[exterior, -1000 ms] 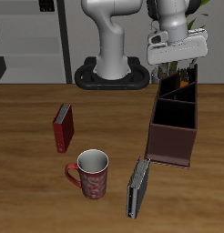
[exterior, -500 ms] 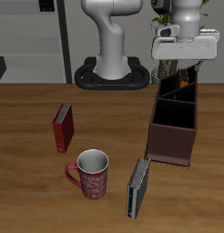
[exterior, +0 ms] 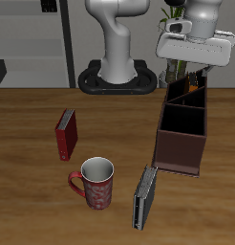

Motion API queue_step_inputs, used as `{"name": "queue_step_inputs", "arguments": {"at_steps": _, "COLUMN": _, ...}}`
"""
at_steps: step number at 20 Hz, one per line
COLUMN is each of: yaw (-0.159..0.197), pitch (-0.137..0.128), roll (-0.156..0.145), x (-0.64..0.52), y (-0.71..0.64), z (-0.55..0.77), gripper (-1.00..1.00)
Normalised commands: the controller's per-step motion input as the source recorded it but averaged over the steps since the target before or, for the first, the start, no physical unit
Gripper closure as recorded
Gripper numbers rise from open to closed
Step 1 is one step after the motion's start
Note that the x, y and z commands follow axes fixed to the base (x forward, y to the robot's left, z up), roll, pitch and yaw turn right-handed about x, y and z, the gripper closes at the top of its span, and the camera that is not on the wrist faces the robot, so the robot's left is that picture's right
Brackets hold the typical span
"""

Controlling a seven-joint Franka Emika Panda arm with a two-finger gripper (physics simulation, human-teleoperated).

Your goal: Place the orange book into the left desk caddy's left compartment and place the striped book into the left desk caddy's right compartment and place the red book into the left desk caddy's right compartment

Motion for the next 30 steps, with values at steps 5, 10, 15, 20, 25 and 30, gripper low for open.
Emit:
{"name": "queue_step_inputs", "arguments": {"at_steps": 5, "yaw": -0.042, "pitch": 0.053, "roll": -0.020, "x": 0.53, "y": -0.25, "z": 0.25, "gripper": -1.00}}
{"name": "queue_step_inputs", "arguments": {"at_steps": 10, "yaw": -0.036, "pitch": 0.039, "roll": -0.048, "x": 0.46, "y": -0.25, "z": 0.17, "gripper": -1.00}}
{"name": "queue_step_inputs", "arguments": {"at_steps": 15, "yaw": 0.025, "pitch": 0.010, "roll": -0.066, "x": 0.47, "y": -0.24, "z": 0.00, "gripper": -1.00}}
{"name": "queue_step_inputs", "arguments": {"at_steps": 20, "yaw": 0.016, "pitch": 0.083, "roll": 0.001, "x": 0.69, "y": -0.23, "z": -0.19, "gripper": -1.00}}
{"name": "queue_step_inputs", "arguments": {"at_steps": 25, "yaw": 0.036, "pitch": 0.009, "roll": -0.013, "x": 0.49, "y": -0.16, "z": -0.04, "gripper": -1.00}}
{"name": "queue_step_inputs", "arguments": {"at_steps": 30, "yaw": 0.038, "pitch": -0.005, "roll": 0.066, "x": 0.28, "y": -0.08, "z": 0.05, "gripper": -1.00}}
